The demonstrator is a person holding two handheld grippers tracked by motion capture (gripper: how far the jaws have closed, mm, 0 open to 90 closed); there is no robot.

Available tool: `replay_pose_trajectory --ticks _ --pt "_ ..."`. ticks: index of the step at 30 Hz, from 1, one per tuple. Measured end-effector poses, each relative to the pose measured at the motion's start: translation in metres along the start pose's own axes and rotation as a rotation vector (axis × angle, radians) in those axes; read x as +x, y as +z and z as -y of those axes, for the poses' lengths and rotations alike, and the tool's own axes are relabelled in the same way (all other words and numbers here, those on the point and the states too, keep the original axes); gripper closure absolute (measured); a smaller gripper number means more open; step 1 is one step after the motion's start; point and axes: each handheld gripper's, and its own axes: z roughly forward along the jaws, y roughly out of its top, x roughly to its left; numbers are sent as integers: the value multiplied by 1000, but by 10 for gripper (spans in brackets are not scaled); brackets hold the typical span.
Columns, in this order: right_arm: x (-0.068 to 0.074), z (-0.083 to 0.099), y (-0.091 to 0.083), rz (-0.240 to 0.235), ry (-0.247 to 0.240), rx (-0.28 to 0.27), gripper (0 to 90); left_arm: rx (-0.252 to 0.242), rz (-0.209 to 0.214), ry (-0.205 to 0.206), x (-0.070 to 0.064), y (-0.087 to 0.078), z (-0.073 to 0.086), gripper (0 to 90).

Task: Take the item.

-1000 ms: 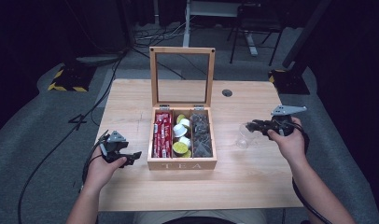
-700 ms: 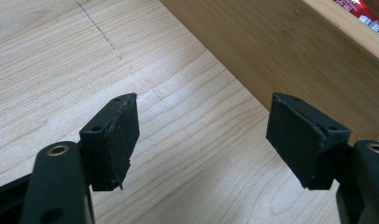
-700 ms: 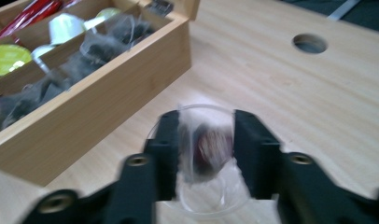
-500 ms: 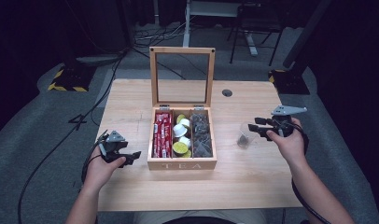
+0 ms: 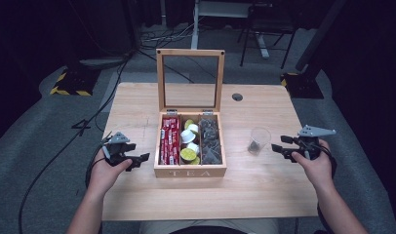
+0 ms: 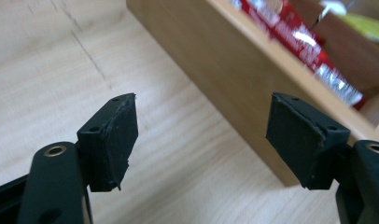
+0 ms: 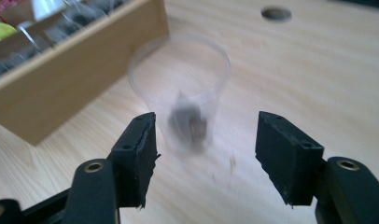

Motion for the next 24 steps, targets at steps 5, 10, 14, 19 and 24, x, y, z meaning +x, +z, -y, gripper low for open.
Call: replay_pose_trajectory --ticks 5,10,14,19,24 --pt "-8 32 4 34 51 57 321 -12 -24 47 -1 -6 -25 241" --pt "-13 50 11 40 85 87 307 -84 2 69 0 -12 -39 230" --pt "-14 58 17 49 83 104 299 -115 11 82 1 -15 -52 229" --pt "-11 63 21 49 71 117 304 -122 24 91 2 -20 -69 227" --pt "-10 70 26 52 63 130 303 -132 0 109 2 -26 -89 249"
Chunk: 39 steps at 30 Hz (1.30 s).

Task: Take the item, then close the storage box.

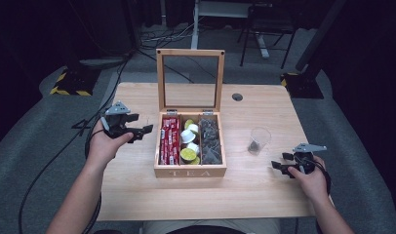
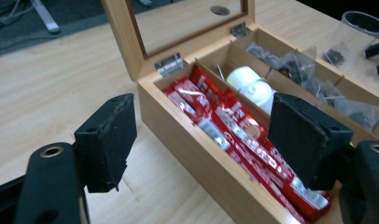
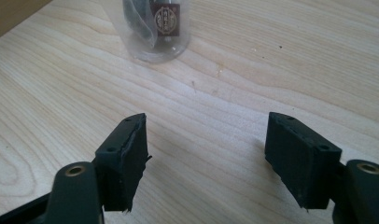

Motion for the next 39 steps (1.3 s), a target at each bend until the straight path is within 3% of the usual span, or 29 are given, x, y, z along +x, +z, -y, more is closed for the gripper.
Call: replay_pose_trajectory --ticks 7,13,19,22,30,39 --pt "2 -2 -5 7 -2 -38 308 -25 -9 13 4 -1 -25 273" --pt "4 -2 -10 -5 -1 -60 308 -64 18 32 18 5 -49 286" --pt "9 4 -20 -2 11 -68 316 -102 30 12 33 11 -74 295" --pt "11 8 -28 4 19 -82 319 -118 34 -5 39 16 -83 297" --pt "13 20 -44 26 43 -89 322 -138 44 7 59 34 -102 310" --pt "14 26 -54 40 57 -105 323 -192 153 40 86 51 -116 326"
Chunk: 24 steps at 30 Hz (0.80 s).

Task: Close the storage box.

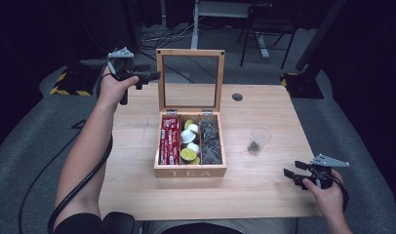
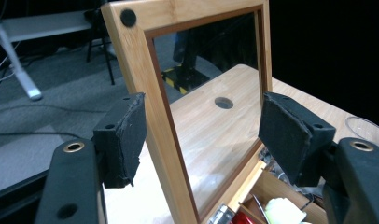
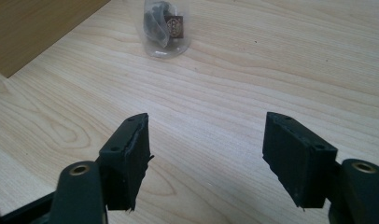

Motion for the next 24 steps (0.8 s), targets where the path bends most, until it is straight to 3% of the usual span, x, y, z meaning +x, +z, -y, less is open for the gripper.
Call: replay_pose_trajectory --ticks 5,7,12,18,24 --pt "1 2 -1 2 3 9 323 3 30 9 13 6 -2 315" --pt "1 3 0 -1 4 1 324 -19 41 -4 17 9 -2 295" --pt "4 2 3 -12 -6 12 325 -20 1 -26 25 14 -4 291" --pt "7 1 5 -20 -11 19 326 7 -22 -32 31 23 -6 392" --pt "7 3 5 -22 -14 14 329 19 -6 -26 31 39 -9 448"
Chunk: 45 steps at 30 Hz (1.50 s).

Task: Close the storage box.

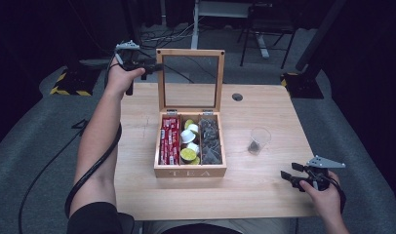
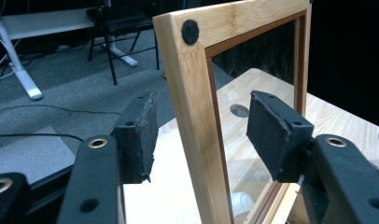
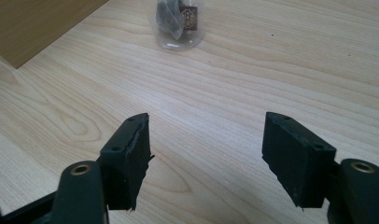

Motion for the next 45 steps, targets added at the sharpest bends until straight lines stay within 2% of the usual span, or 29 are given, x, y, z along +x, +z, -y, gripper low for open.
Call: replay_pose_trajectory --ticks 2,4,7,11,16,17,24,30,35,42,45 --pt "-1 0 -1 -1 -2 -2 329 3 13 2 -2 5 0 478" --pt "-1 1 -2 1 5 -1 329 -10 23 -12 -2 7 0 452" --pt "-1 2 -3 0 7 0 329 -16 31 -21 -2 6 1 469" --pt "-2 3 -3 1 11 -1 329 -15 35 -3 -6 0 1 508" --pt "0 0 -1 -5 7 -2 329 -49 73 -23 -8 -12 5 616" --pt "0 -1 0 -8 -2 -3 328 -48 75 -14 -10 -14 5 623" --pt "3 -5 3 -20 -6 -5 327 -30 114 28 -27 -34 5 678" --pt "2 -7 4 -26 -12 -12 327 -5 105 59 -44 -45 6 671" --pt "3 -9 4 -27 -14 -14 325 -6 112 52 -55 -53 10 655" --pt "1 -10 5 -24 -13 -16 322 24 116 105 -76 -67 18 642" --pt "1 -10 6 -29 -10 -9 321 27 105 103 -82 -71 19 634"
